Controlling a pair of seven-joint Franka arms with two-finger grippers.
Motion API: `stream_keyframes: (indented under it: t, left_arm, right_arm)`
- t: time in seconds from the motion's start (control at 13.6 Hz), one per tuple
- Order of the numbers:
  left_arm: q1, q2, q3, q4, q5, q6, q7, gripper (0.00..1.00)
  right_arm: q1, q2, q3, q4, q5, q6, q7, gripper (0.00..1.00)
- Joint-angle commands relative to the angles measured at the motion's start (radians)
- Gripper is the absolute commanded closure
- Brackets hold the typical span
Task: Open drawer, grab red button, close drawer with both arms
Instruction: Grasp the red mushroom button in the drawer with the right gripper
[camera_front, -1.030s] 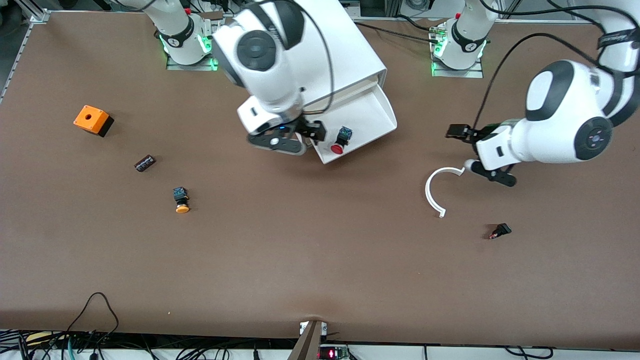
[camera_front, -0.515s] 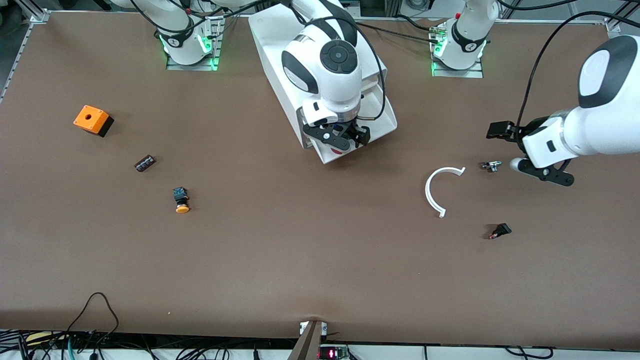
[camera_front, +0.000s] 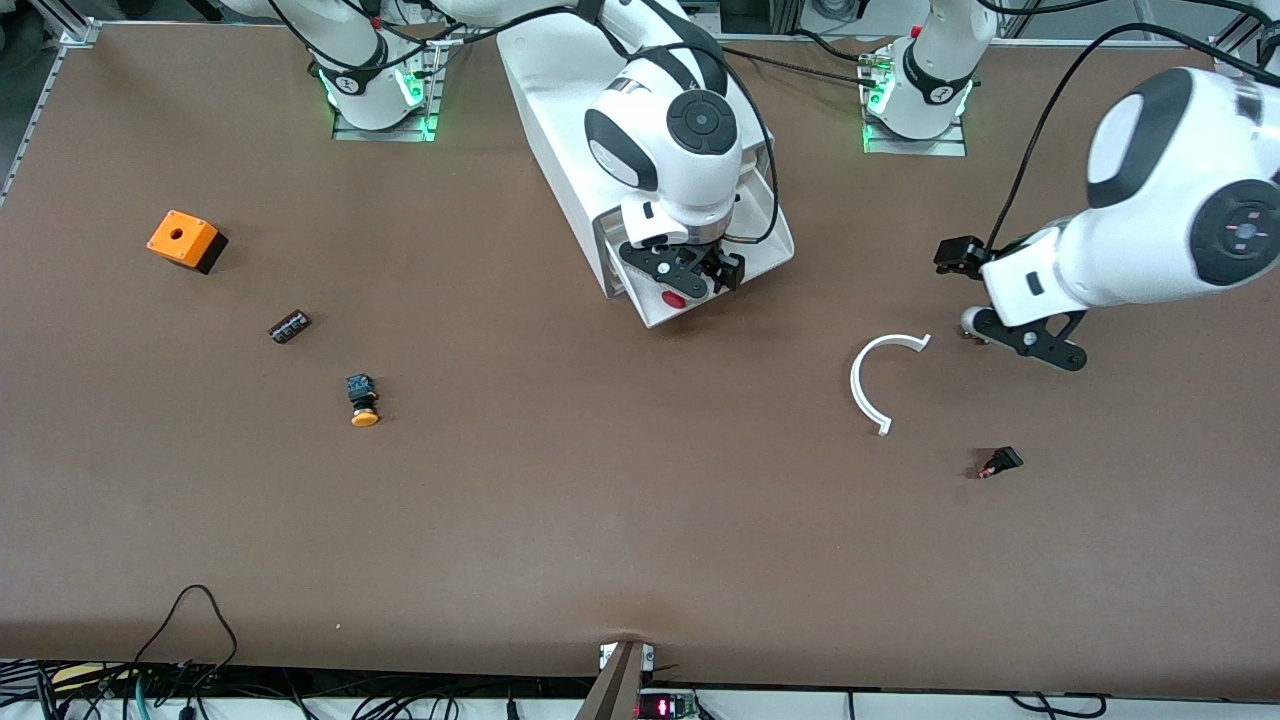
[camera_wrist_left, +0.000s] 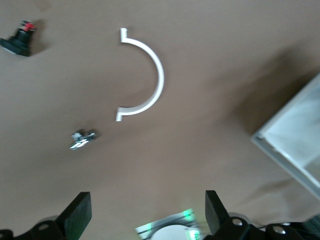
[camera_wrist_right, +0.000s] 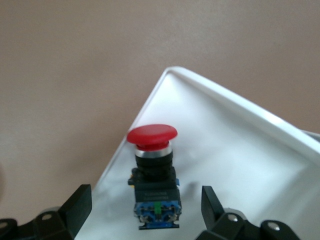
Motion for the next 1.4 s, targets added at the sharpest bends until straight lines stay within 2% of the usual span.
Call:
stream_keyframes:
  t: [0.0,0.15,0.44,0.52,0.66,0.81,1.03,1.32]
  left_arm:
    - [-0.036,0.013,-0.006,0.025,0.159,0.004,-0.078,0.00]
    - [-0.051,0.013,-0.018,0.028,0.233,0.007,-0.075,0.00]
    - [-0.050,0.039,-0.017,0.036,0.206,0.000,-0.083,0.00]
    - [-0.047,0.047,-0.017,0.031,0.183,-0.012,-0.086,0.00]
    - [-0.044,0.064,-0.017,0.032,0.143,-0.006,-0.124,0.00]
    - [-0.050,0.064,-0.017,0.032,0.086,0.000,-0.266,0.00]
    - [-0.088,0.065,-0.023,0.016,0.025,0.050,-0.473,0.00]
    - [-0.133,0.088,-0.034,-0.062,0.006,0.238,-0.789,0.00]
  right_arm:
    - [0.012,0.001,-0.009,-0.004,-0.022,-0.014,0.016,0.16]
    - [0.012,-0.002,-0.013,-0.014,-0.029,-0.014,0.002,0.30]
    - [0.006,-0.009,-0.014,-0.014,-0.032,-0.015,-0.032,0.69]
    - [0.005,-0.014,-0.014,-0.013,-0.031,-0.018,-0.041,0.73]
    - [-0.011,-0.041,-0.017,-0.004,-0.022,-0.049,-0.055,0.73]
    - [-0.034,-0.057,-0.022,0.048,-0.014,-0.110,-0.125,0.73]
    - [-0.138,-0.122,-0.013,0.073,0.030,-0.188,-0.309,0.73]
    - [-0.274,-0.201,-0.019,0.064,0.075,-0.346,-0.632,0.73]
